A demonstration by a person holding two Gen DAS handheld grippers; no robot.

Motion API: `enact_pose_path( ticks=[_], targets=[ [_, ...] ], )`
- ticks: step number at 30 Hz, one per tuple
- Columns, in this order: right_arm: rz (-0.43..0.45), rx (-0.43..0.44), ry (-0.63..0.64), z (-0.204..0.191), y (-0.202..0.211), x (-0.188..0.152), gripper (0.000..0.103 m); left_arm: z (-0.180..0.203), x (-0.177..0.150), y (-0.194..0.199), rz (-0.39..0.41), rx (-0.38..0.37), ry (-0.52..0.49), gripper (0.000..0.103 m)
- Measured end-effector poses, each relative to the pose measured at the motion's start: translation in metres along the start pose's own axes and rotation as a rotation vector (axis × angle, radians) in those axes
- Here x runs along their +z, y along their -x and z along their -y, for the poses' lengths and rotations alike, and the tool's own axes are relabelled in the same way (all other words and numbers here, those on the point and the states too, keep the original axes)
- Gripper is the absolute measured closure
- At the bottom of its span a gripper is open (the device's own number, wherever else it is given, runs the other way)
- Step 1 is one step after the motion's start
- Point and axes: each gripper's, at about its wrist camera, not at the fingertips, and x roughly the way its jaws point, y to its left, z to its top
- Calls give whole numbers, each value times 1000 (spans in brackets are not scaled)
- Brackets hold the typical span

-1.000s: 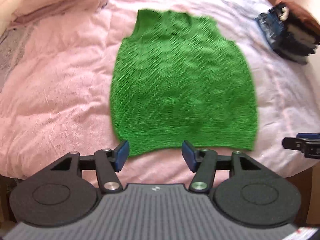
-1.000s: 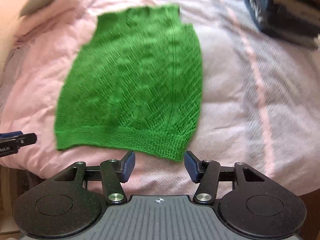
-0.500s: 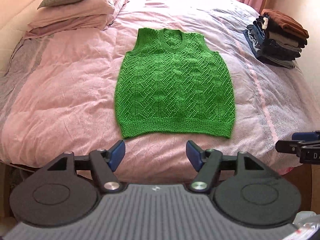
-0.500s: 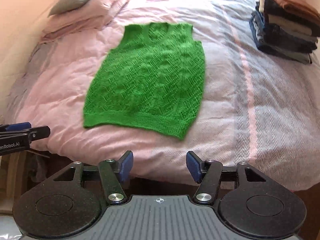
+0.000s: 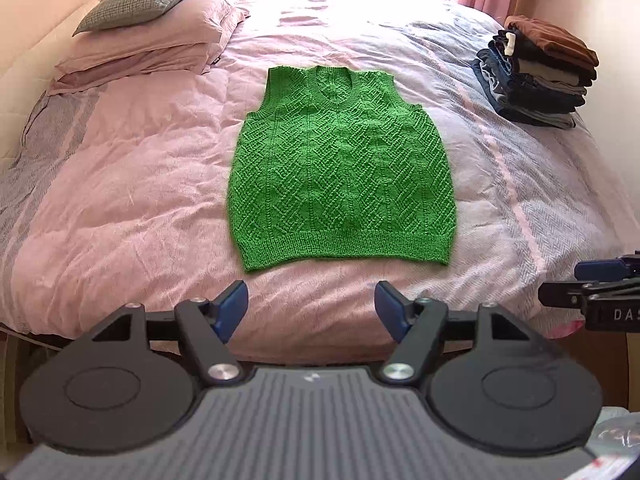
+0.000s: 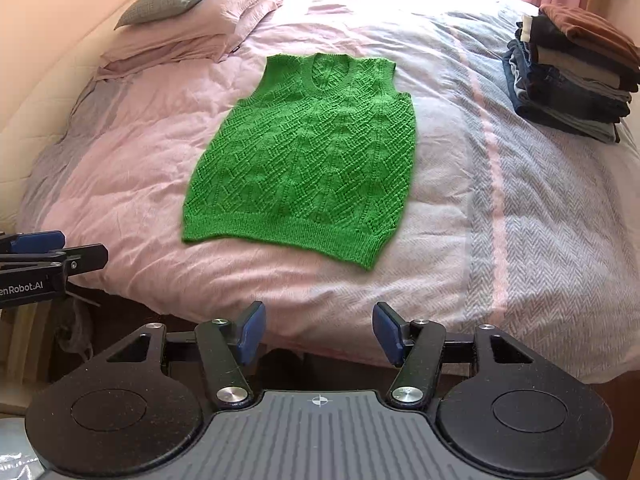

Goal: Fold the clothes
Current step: 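Pull back both grippers from the flattened vest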

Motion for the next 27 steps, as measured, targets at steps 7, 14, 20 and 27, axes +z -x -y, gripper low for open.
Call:
enact_pose_path(
  ticks=[7, 14, 20, 27],
  targets=[
    [-1, 0, 2, 0, 2, -4, 47, 2, -3, 2, 1, -8, -9, 36],
    [0, 0, 3, 1, 2, -4, 47, 4, -3, 2, 1, -8, -11, 36],
    [2, 4, 3, 4, 2, -2, 47, 7, -2, 0, 2, -4, -8, 36],
    [4, 10, 11, 7, 0, 2, 47, 10, 2, -3, -4, -5, -4, 36]
  ],
)
